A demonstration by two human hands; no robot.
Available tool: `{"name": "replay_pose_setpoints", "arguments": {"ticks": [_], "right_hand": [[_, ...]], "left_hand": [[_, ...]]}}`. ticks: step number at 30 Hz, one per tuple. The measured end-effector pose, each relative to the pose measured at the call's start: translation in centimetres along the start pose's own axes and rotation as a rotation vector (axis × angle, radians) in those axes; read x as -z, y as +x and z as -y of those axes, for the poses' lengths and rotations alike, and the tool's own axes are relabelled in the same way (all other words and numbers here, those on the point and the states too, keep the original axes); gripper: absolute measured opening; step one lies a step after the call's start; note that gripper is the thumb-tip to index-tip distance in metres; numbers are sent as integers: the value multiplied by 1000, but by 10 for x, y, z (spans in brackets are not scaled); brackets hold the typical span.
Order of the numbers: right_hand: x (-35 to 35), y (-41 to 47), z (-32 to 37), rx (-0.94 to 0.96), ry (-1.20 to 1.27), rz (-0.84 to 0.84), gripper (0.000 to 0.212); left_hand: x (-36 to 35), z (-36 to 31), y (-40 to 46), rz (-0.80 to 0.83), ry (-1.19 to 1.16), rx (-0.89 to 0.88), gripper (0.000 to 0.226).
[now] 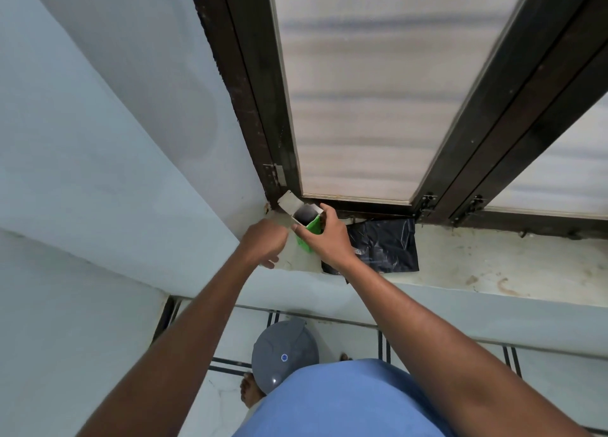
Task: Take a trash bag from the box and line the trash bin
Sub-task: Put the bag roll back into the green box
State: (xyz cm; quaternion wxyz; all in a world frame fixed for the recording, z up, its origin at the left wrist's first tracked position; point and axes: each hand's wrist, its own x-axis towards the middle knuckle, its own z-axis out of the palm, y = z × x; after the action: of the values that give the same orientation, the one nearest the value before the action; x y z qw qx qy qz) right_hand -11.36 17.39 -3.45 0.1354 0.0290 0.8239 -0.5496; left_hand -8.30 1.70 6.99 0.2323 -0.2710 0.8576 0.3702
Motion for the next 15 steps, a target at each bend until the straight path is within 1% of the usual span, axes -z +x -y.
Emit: {"name": "replay_pose_setpoints", "arguments": {"ticks": [1, 2, 3, 5, 6, 7, 8, 10, 12, 14, 15], "right_hand": [[-1, -2, 1, -32, 38, -6, 102], [-1, -4, 2, -62, 97, -17, 94], [-1, -4, 4, -83, 180, -29, 81], [-1, -7, 9, -118, 385, -53, 52], [0, -8, 12, -140, 482, -64, 43], [2, -10, 16, -165, 578, -58, 39], [4, -12, 18, -200, 648, -49, 40], [6, -14, 17, -260, 684, -49, 44], [5, -14, 15, -278, 642, -66, 44], [4, -13, 13, -237, 583, -69, 36], [4, -14, 13, -211, 552, -61, 33]], "left_hand": [[-6, 6, 3, 41, -210, 75, 32], [-12, 13, 7, 63, -387, 112, 33], [-17, 18, 10, 79, -537, 121, 31], [-24, 25, 13, 108, -788, 101, 25], [-26, 26, 15, 110, -881, 80, 23], [-26, 27, 17, 110, -953, 55, 22], [-27, 28, 20, 108, -1001, 26, 23], [-27, 28, 24, 92, -1015, -18, 23], [-29, 27, 28, 50, -952, -44, 21], [-33, 27, 32, -10, -879, -88, 18], [-35, 27, 34, -31, -848, -108, 23]]}}
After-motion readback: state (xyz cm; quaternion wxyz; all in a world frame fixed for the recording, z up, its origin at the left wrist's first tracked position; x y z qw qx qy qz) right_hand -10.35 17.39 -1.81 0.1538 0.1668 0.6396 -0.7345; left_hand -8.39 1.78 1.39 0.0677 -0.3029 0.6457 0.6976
